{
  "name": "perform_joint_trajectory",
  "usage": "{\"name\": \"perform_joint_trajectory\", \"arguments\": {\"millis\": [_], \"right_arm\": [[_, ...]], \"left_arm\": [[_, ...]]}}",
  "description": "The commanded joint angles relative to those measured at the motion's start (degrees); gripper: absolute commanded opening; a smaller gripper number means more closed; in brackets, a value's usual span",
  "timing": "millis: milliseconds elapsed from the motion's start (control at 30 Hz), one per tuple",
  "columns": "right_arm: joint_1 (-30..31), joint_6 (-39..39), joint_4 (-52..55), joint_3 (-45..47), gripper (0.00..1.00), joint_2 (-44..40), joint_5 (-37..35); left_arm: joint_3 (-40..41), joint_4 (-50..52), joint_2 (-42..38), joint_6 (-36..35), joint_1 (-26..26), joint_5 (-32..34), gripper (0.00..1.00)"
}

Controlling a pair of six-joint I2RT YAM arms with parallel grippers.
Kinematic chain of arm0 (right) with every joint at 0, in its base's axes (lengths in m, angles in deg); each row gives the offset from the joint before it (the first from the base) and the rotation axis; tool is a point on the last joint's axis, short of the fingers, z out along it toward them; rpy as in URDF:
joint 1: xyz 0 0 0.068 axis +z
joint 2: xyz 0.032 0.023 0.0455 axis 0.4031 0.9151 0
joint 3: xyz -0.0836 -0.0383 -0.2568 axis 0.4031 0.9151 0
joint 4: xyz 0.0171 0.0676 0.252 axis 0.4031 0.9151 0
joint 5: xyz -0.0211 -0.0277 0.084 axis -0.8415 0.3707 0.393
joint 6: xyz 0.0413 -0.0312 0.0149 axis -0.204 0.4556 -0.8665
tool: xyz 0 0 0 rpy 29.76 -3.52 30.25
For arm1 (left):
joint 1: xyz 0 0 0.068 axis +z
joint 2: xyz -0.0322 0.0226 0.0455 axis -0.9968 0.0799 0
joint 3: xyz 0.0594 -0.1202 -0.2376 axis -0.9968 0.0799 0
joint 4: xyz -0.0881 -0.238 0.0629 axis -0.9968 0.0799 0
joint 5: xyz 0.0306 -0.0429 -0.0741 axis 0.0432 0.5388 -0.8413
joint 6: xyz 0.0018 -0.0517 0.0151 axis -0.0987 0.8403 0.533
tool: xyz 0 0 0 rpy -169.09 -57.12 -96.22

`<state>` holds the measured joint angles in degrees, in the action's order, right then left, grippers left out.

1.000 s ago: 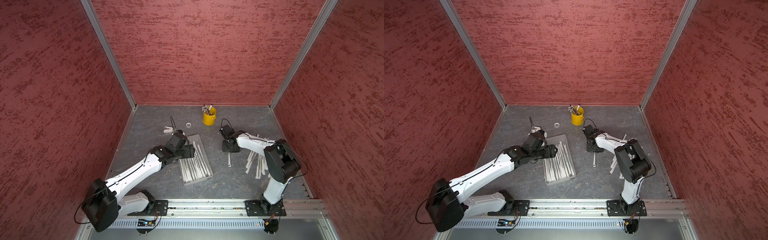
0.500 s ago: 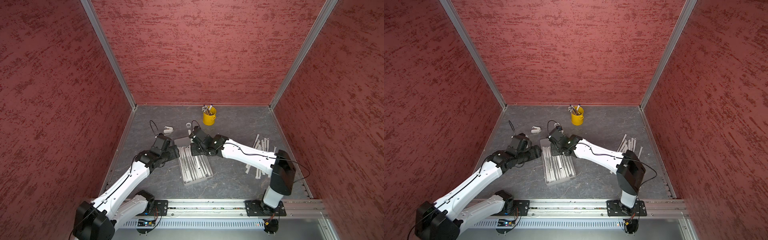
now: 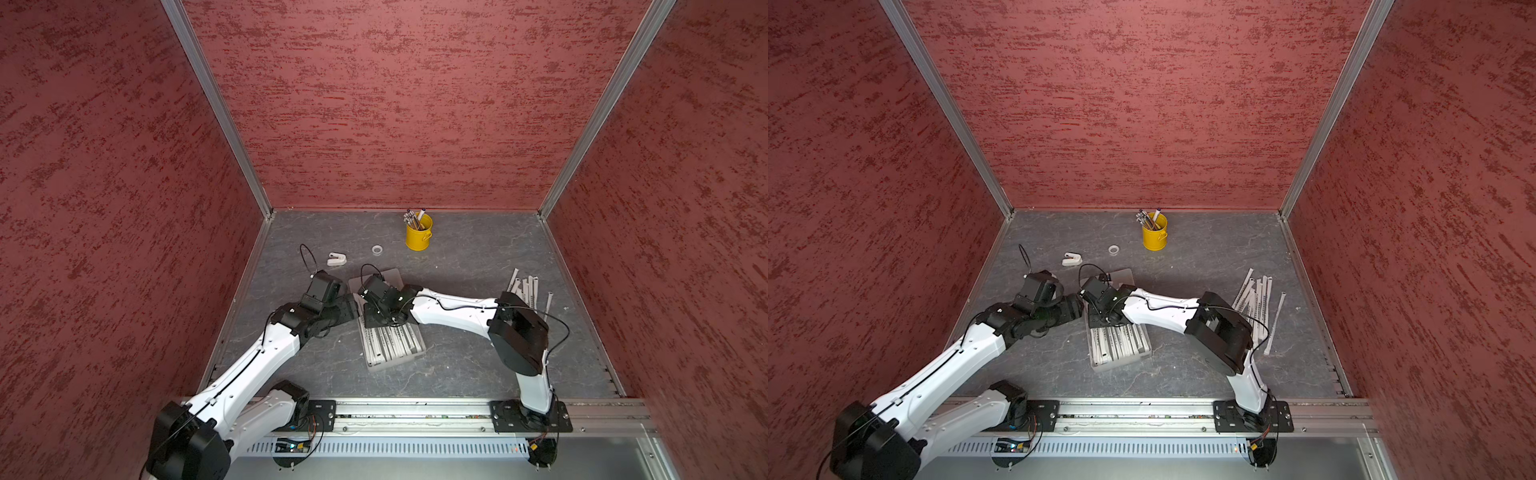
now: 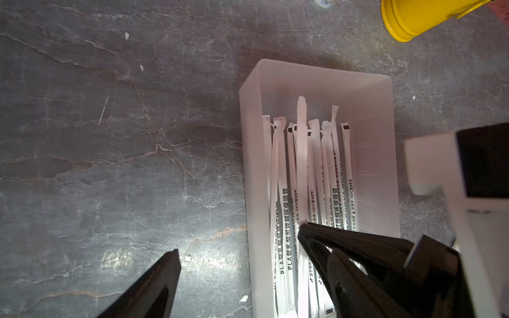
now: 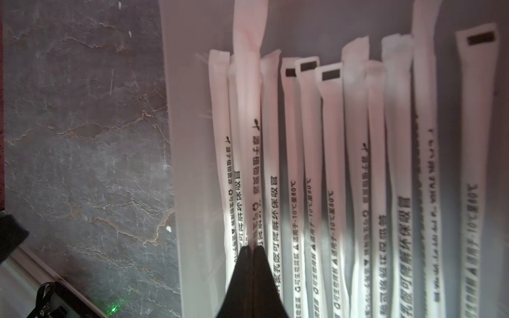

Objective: Put the straws into the storage box
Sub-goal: Place the straw in the storage box, then pick up the straw from the center of the board.

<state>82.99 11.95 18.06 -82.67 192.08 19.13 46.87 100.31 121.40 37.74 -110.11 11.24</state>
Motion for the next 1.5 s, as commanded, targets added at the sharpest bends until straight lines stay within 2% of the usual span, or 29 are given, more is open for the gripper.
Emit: {"name": "perform_joint_trajectory", "arguments": {"millis": [0,367,667,800,867,967,1133,1333,1467], "right_arm": [[0.23,-2.32,-1.45,0.15,0.02,1.98,1.21],[-0.85,-2.47,-0.41,-0.81,0.06,4.89,4.63],[-0.93,3.28,5.74,-0.98,0.18,-2.82,2.45],[-2.95,3.98,7.7,1.47,0.25,-8.18,2.6],[-6.24,3.87,8.39,4.94,0.25,-12.76,1.14],[-15.14,5.51,10.87,11.82,0.28,-19.95,-3.25],[-32.24,9.66,14.98,19.33,0.41,-25.95,-11.82],[-46.55,11.13,9.2,23.21,0.46,-25.48,-15.96],[-51.31,11.41,6.56,21.93,0.46,-21.03,-16.94]], "left_arm": [[0.45,-1.12,-0.66,0.34,0.52,-0.4,0.87],[0.01,-1.24,-0.84,-0.01,0.61,-0.68,0.86],[-2.02,-1.06,-1.38,-0.93,0.35,-1.25,0.86],[-3.14,-3.7,-0.94,-1.37,-1.91,-2.05,0.86],[-4.43,-5.44,0.54,-1.98,-5.27,-1.5,0.86],[-7.31,-8.87,4.68,-2.99,-12.6,0.24,0.86],[-14.21,-13.53,16.06,-4.78,-22.99,0.79,0.87],[-22.55,-11.73,27.92,-7.07,-28.33,1.06,0.88],[-24.79,-10.84,31.76,-7.54,-29.16,1.05,0.88]]}}
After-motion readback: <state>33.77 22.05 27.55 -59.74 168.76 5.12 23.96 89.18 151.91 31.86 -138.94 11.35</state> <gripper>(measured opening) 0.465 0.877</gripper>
